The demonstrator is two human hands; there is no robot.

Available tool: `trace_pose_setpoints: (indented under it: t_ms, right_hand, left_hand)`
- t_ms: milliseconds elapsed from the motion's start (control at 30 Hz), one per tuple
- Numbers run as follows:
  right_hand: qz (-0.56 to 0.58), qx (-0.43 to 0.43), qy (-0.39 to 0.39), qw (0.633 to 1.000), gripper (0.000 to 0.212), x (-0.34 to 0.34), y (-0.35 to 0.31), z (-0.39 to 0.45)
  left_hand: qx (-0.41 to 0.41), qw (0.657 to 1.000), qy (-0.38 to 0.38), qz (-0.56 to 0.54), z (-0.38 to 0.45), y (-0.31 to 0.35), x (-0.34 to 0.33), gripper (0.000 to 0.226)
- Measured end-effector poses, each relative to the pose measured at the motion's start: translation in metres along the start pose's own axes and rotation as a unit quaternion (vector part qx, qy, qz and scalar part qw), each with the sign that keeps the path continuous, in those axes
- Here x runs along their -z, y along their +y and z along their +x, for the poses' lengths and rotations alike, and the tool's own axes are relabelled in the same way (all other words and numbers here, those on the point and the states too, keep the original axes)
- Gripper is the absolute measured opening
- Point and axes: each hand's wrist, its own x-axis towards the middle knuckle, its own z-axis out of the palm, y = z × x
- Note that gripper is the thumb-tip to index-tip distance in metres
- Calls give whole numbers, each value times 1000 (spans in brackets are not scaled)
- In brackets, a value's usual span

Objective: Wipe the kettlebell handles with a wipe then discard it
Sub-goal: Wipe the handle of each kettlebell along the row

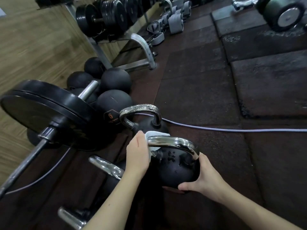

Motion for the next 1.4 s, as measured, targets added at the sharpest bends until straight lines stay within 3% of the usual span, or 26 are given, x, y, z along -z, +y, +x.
trace_pose_setpoints:
  t_ms: [67, 133, 267, 367, 433, 500, 600, 700, 867, 1167, 1400]
  right_hand:
    - [7, 5, 3, 1000, 132, -1, 1, 0]
    - [9, 8, 5, 1000, 133, -1, 2, 0]
    - [-1, 4, 10, 1000, 133, -2, 2, 2]
    - [-8, 21, 10, 1000, 132, -2, 3, 3]
    - [-13, 38, 0, 999, 133, -3, 3, 4]
    - [-24, 48, -11, 999, 127, -5, 5, 6]
    - [-41, 56, -3, 998, 118, -4, 2, 6]
    - [-26, 47, 5, 999, 115, -3, 1, 4]
    - [-26, 4, 2, 1000, 125, -2, 1, 4]
    - [-25, -1, 4, 1000, 117, -1, -9, 0]
    - [-30, -13, 2, 999, 124, 0, -11, -1]
  left_hand:
    - [-28, 999, -5, 17, -3, 4, -3, 40]
    - [-145, 982, 6, 121, -6, 7, -8, 36]
    - [-320, 883, 22, 343, -18, 21, -32, 31]
    - [-416, 830, 35, 370, -36, 29, -55, 34]
    - [-477, 789, 47, 385, -47, 27, -69, 25]
    - [-503, 770, 33, 392, -50, 22, -75, 8]
    - [-527, 759, 26, 382, -45, 17, -76, 4]
    - [-538, 763, 39, 356, -41, 18, -68, 16]
    - [-465, 827, 48, 313, -34, 19, -51, 27]
    - [-380, 879, 13, 289, -14, 3, -21, 47]
    - [-231, 956, -40, 176, 3, -17, -1, 33]
